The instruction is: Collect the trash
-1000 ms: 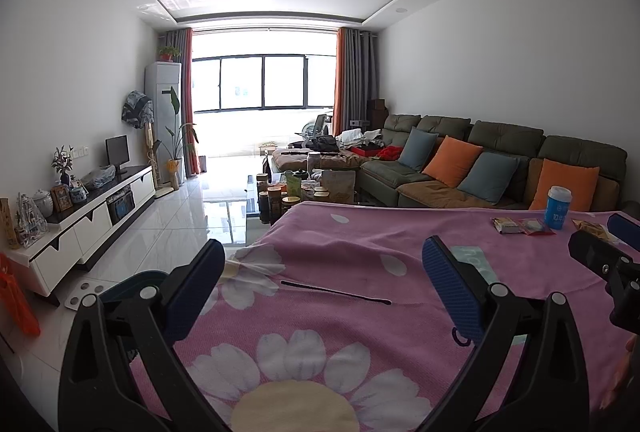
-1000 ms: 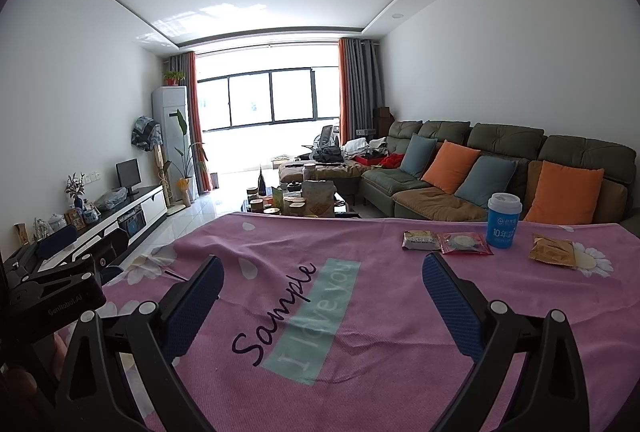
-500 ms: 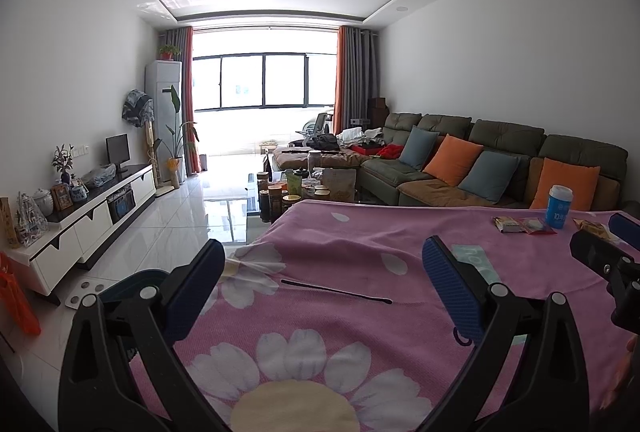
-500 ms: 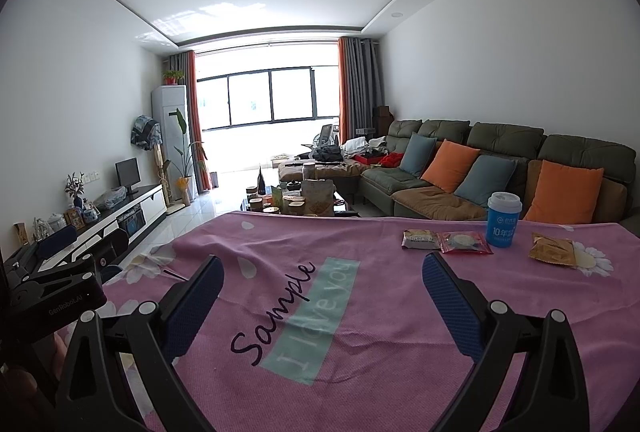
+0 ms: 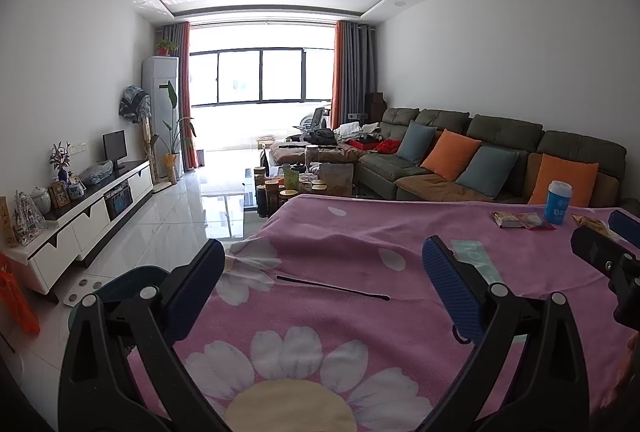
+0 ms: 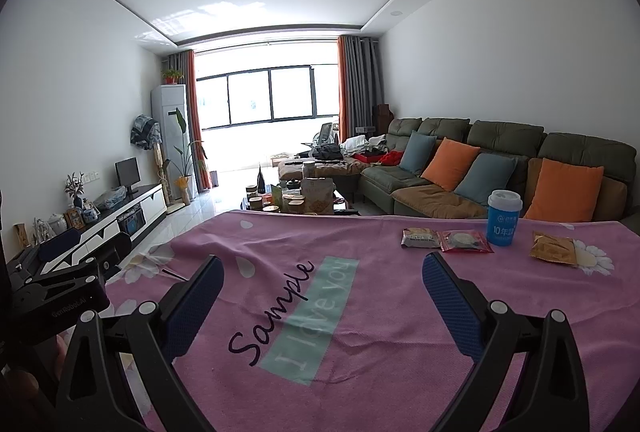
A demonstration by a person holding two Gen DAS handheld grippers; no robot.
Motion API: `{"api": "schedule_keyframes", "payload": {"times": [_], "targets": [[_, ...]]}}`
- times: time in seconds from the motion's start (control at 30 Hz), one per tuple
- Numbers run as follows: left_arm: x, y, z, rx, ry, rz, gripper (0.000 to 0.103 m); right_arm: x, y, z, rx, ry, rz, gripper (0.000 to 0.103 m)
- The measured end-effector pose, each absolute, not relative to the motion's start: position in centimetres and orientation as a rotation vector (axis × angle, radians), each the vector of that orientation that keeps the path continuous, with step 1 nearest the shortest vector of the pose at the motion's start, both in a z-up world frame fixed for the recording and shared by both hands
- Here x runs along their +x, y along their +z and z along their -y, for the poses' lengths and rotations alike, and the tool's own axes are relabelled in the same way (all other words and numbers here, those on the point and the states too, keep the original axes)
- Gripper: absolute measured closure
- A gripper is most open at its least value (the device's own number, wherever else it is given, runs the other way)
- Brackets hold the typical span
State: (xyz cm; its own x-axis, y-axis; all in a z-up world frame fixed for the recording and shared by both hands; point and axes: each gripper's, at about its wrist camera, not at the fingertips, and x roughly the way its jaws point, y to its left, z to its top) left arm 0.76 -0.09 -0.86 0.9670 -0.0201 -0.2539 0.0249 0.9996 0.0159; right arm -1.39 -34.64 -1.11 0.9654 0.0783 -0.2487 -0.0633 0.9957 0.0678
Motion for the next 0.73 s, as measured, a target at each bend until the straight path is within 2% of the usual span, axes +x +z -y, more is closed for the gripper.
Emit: {"api": "schedule_keyframes", "payload": {"times": [0.47,0.73], "targets": [[1.5,-0.9,0.6,0.034,-0.037,-0.28,0.006,-1.3,-1.2,34.9,0.06,0.069,-0.259,0.007],[6.9,-1.6,0.6,0.038,-0.102,-0.525,0.006,0.1,-1.8,37.2,0.066,0.052,-0.358,0.007]]}}
